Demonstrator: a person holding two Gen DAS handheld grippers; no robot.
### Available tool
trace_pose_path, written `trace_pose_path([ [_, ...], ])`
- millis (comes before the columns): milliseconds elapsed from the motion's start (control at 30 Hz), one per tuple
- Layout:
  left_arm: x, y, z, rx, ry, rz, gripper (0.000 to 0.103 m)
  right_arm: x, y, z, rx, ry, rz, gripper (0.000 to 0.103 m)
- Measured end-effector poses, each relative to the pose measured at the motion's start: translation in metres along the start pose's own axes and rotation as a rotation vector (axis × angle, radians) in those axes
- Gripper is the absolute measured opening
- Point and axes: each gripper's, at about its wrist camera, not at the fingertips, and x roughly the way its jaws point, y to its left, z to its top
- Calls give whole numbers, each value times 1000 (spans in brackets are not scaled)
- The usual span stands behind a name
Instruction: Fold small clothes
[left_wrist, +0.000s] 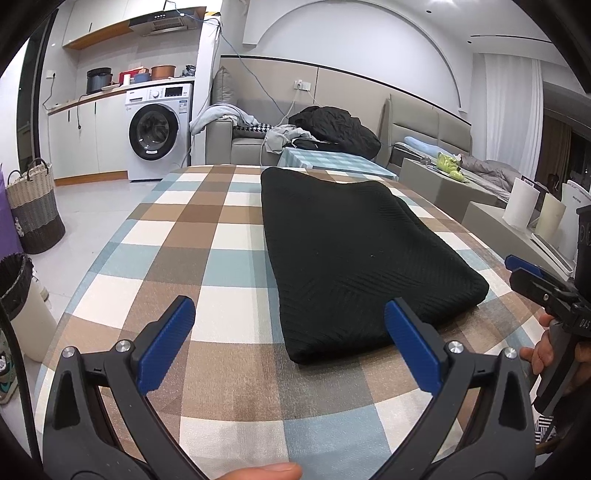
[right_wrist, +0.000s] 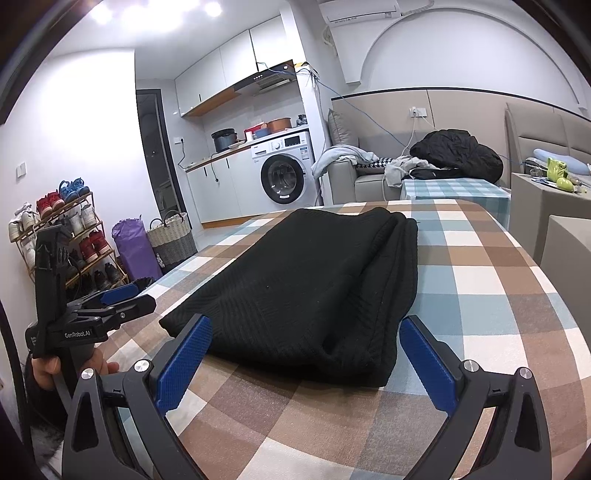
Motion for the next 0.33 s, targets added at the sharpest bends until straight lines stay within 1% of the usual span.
trace_pose_path([
  [333, 0, 0, -1, -1, -5, 0, 102, 1, 0, 0, -1, 2, 0, 103],
])
